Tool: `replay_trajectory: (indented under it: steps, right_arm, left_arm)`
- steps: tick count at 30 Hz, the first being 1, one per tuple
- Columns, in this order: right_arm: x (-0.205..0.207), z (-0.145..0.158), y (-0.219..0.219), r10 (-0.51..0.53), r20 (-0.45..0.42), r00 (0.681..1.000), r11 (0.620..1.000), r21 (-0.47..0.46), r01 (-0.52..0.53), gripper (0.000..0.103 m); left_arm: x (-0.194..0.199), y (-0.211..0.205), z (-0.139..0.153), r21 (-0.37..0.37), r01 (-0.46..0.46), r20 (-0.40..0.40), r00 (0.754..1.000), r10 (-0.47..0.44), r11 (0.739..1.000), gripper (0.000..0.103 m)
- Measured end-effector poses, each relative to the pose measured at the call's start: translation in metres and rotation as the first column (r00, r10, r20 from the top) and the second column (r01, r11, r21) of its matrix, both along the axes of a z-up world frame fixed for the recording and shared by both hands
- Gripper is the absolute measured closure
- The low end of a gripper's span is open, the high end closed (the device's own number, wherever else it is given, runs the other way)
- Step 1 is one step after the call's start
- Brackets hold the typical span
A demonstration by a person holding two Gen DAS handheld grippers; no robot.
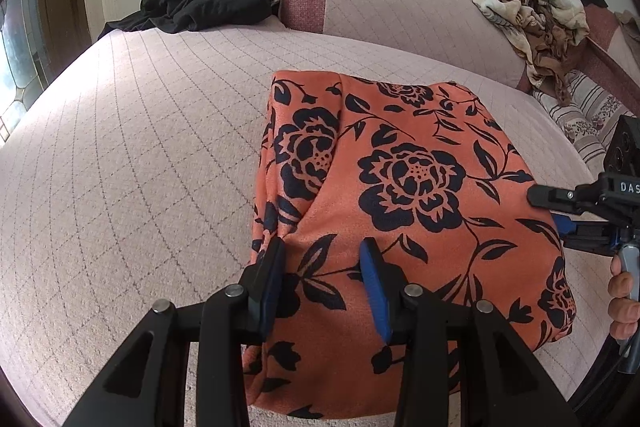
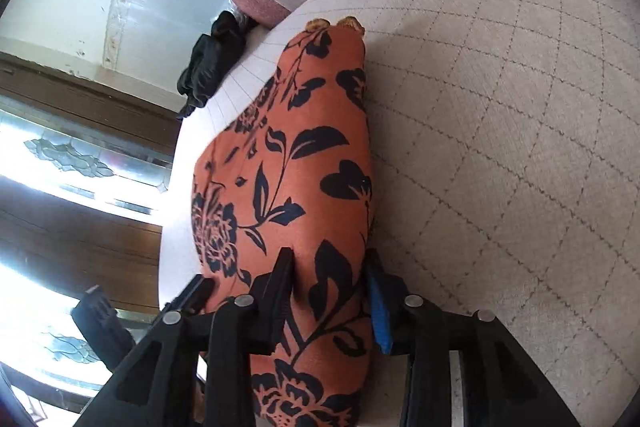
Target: Fold small clothes
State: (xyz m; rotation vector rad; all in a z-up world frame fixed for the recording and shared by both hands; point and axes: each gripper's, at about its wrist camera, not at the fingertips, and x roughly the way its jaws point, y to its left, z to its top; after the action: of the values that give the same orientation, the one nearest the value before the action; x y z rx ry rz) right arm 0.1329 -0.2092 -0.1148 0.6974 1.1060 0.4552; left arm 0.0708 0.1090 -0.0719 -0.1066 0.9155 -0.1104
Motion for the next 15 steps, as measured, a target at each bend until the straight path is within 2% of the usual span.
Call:
replay_trajectory:
  steps: [1, 2, 5, 6, 7, 8, 9, 12, 14, 15]
  right_arm:
    - [0.002, 0.002, -0.004, -0.01, 0.006, 1.0, 1.0, 0.022, 0.01, 0.05]
    - [0.001, 0.002, -0.012, -0.029, 0.011, 1.0, 0.998, 0.058, 0.028, 0.032]
    - [0.029, -0.008, -0.015, -0.098, -0.024, 0.995, 0.99, 0.095, 0.1, 0.03]
    - [0.04, -0.015, -0.013, -0.097, -0.045, 0.994, 0.989, 0.108, 0.101, 0.035]
    - [0.051, -0.023, -0.01, -0.082, -0.069, 0.994, 0.99, 0.111, 0.089, 0.046]
    - [0.058, -0.028, -0.004, -0.066, -0.087, 0.994, 0.992, 0.101, 0.075, 0.065]
    - [0.059, -0.026, 0.0, -0.067, -0.089, 0.994, 0.994, 0.083, 0.074, 0.068]
    - [0.05, 0.001, 0.013, -0.047, 0.027, 0.999, 0.998, -0.029, 0.048, 0.069]
    - [0.055, -0.016, 0.015, -0.045, -0.017, 0.999, 0.996, -0.082, 0.044, 0.068]
    - [0.056, -0.023, 0.012, -0.053, -0.029, 0.998, 0.996, -0.067, 0.051, 0.064]
  left_arm:
    - [0.0, -0.001, 0.0, -0.001, -0.001, 0.0, 1.0, 0.001, 1.0, 0.062]
    - [-0.001, -0.002, 0.0, 0.006, 0.001, 0.003, 1.0, -0.001, 1.0, 0.062]
    - [-0.004, -0.003, 0.001, 0.005, 0.004, 0.004, 1.0, -0.004, 1.0, 0.062]
    - [-0.004, -0.002, 0.001, 0.0, 0.004, 0.003, 1.0, -0.004, 1.0, 0.062]
    - [-0.004, -0.001, 0.001, -0.002, 0.005, 0.002, 1.0, -0.005, 1.0, 0.062]
    - [-0.004, 0.0, 0.001, -0.003, 0.005, 0.002, 1.0, -0.005, 1.0, 0.062]
    - [-0.003, 0.002, 0.002, -0.005, 0.005, 0.002, 1.0, -0.005, 1.0, 0.062]
    - [-0.001, 0.003, 0.002, -0.013, 0.008, 0.001, 1.0, -0.008, 1.0, 0.062]
    - [-0.002, 0.001, 0.003, -0.001, 0.015, 0.005, 1.0, -0.015, 1.0, 0.062]
    - [-0.002, 0.002, 0.002, 0.001, 0.015, 0.006, 1.0, -0.015, 1.0, 0.062]
